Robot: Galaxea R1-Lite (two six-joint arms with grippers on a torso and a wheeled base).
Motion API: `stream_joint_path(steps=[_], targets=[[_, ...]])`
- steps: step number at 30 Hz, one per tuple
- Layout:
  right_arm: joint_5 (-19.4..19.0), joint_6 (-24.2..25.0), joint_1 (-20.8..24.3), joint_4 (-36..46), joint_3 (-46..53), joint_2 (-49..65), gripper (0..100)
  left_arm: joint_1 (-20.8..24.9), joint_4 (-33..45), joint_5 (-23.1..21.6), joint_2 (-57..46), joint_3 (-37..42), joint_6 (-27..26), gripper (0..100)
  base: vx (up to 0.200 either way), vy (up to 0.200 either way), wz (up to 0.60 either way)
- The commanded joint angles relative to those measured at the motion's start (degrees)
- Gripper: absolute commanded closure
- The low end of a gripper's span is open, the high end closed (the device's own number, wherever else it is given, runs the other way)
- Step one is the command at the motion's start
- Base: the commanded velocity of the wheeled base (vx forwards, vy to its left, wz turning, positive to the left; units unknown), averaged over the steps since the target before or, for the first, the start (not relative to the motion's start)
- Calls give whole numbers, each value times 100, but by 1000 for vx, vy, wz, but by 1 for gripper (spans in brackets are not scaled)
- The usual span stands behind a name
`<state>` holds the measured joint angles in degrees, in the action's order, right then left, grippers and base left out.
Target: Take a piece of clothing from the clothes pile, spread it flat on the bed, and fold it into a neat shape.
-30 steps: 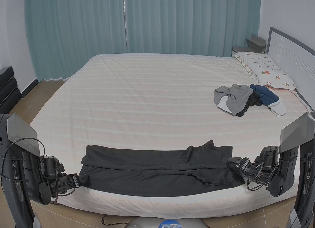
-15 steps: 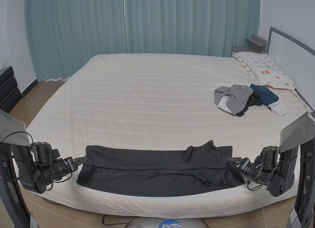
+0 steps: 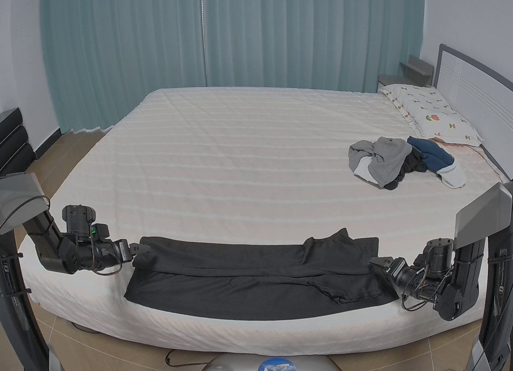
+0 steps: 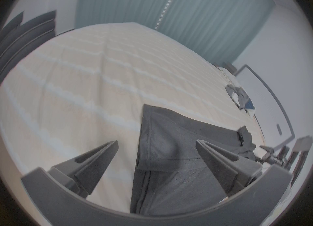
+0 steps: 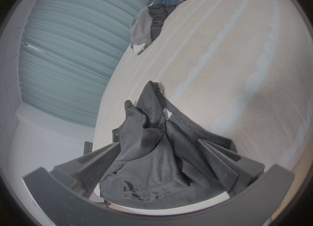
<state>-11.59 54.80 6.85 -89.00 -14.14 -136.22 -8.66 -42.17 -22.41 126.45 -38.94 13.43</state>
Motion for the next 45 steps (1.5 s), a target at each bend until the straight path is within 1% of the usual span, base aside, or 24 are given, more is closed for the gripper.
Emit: stream_joint_path(steps=[1, 8, 11, 15, 25, 37, 41, 45], targets=[[-1, -4, 9, -56, -1, -28, 0, -13, 112, -238, 319, -158, -544, 0, 0, 0, 0], [-1, -4, 27, -56, 8, -28, 0, -49, 86, -308, 477, 53, -1273, 0, 0, 0, 0], [-1, -13, 36, -56, 8, -36, 0, -49, 86, -308, 512, 62, -1431, 0, 0, 0, 0], [-1, -13, 36, -56, 8, -36, 0, -13, 86, -343, 521, 18, -1387, 0, 0, 0, 0], [-1, -13, 36, -56, 8, -36, 0, 259, 42, -335, 486, 79, -1387, 0, 0, 0, 0], [-1, -13, 44, -56, 17, -36, 0, 277, -72, -273, 380, 185, -1387, 0, 0, 0, 0], [-1, -13, 44, -56, 17, -36, 0, 444, -72, -264, 178, 343, -1352, 0, 0, 0, 0], [8, -13, 44, -56, 17, -36, 0, 452, -72, -264, 187, 352, -1352, 0, 0, 0, 0]])
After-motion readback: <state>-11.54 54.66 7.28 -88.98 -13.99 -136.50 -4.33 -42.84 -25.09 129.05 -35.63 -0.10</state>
